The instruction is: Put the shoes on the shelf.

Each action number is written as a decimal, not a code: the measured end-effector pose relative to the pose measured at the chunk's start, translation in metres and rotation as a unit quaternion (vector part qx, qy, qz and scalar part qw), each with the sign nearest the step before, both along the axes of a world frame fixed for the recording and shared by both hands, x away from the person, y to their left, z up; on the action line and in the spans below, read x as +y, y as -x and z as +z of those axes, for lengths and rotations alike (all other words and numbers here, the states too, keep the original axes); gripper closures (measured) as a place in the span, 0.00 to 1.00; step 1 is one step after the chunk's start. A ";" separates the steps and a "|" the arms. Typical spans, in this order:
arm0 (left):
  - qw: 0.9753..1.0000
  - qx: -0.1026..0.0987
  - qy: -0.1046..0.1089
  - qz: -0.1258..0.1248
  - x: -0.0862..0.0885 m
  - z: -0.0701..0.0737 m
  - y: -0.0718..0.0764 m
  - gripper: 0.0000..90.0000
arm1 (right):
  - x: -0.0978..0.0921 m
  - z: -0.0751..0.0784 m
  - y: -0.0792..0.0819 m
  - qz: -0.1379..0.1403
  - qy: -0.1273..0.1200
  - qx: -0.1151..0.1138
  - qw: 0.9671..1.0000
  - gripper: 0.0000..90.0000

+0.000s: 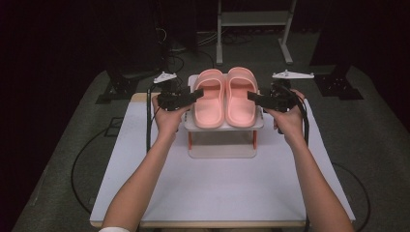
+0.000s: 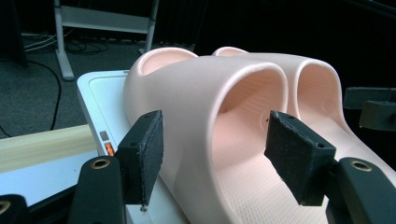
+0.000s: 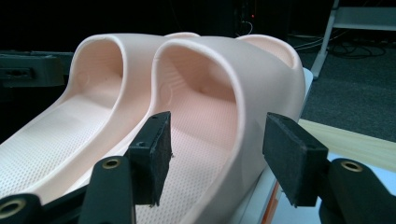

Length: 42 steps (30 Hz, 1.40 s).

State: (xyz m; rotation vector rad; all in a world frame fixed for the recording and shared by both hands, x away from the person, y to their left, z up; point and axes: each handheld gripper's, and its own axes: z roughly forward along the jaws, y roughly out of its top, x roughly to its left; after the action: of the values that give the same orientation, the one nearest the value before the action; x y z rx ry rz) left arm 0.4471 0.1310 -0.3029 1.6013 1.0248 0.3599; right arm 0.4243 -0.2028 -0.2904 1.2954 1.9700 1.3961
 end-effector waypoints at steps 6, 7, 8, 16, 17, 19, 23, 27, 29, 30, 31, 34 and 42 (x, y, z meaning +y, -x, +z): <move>1.000 -0.002 0.001 -0.003 0.005 0.001 0.008 0.41 | -0.002 -0.001 0.005 0.003 -0.001 0.000 1.000 0.46; 1.000 -0.003 0.000 -0.004 0.006 0.001 0.009 0.40 | -0.003 -0.001 0.006 0.004 -0.001 0.000 1.000 0.46; 1.000 -0.004 -0.002 -0.006 0.007 0.001 0.011 0.40 | -0.004 -0.002 0.007 0.004 -0.001 0.001 1.000 0.45; 1.000 -0.007 0.000 -0.015 0.017 -0.001 0.026 0.38 | -0.015 -0.008 0.018 0.004 -0.005 0.001 1.000 0.44; 1.000 -0.008 -0.002 -0.016 0.018 -0.002 0.028 0.38 | -0.017 -0.008 0.019 0.004 -0.005 0.001 1.000 0.44; 1.000 -0.009 0.001 -0.019 0.020 -0.002 0.033 0.38 | -0.020 -0.010 0.024 0.005 -0.009 0.001 1.000 0.44; 0.999 -0.019 -0.003 -0.027 0.025 -0.001 0.044 0.37 | -0.026 -0.013 0.033 0.007 -0.009 -0.001 1.000 0.43; 0.999 -0.025 -0.001 -0.032 0.028 -0.001 0.056 0.36 | -0.033 -0.016 0.042 0.009 -0.009 -0.005 1.000 0.42; 0.999 -0.023 0.000 -0.034 0.031 -0.002 0.060 0.35 | -0.037 -0.018 0.046 0.010 -0.009 -0.005 1.000 0.41; 0.999 -0.026 0.003 -0.035 0.032 -0.002 0.063 0.35 | -0.039 -0.020 0.048 0.012 -0.010 -0.006 1.000 0.41; 0.999 -0.028 0.003 -0.035 0.034 -0.002 0.066 0.35 | -0.041 -0.021 0.050 0.013 -0.009 -0.005 1.000 0.41; 0.999 -0.032 0.002 -0.037 0.037 -0.004 0.073 0.34 | -0.046 -0.026 0.057 0.014 -0.005 -0.007 1.000 0.40; 0.998 -0.036 -0.002 -0.057 0.045 -0.013 0.091 0.32 | -0.061 -0.039 0.077 0.010 -0.008 -0.010 1.000 0.36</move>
State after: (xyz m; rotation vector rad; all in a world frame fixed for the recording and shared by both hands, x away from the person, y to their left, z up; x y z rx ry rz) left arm 0.3562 0.1764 -0.3162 1.6311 0.8735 0.3393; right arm 0.3477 -0.2641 -0.3294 1.2672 1.9678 1.4308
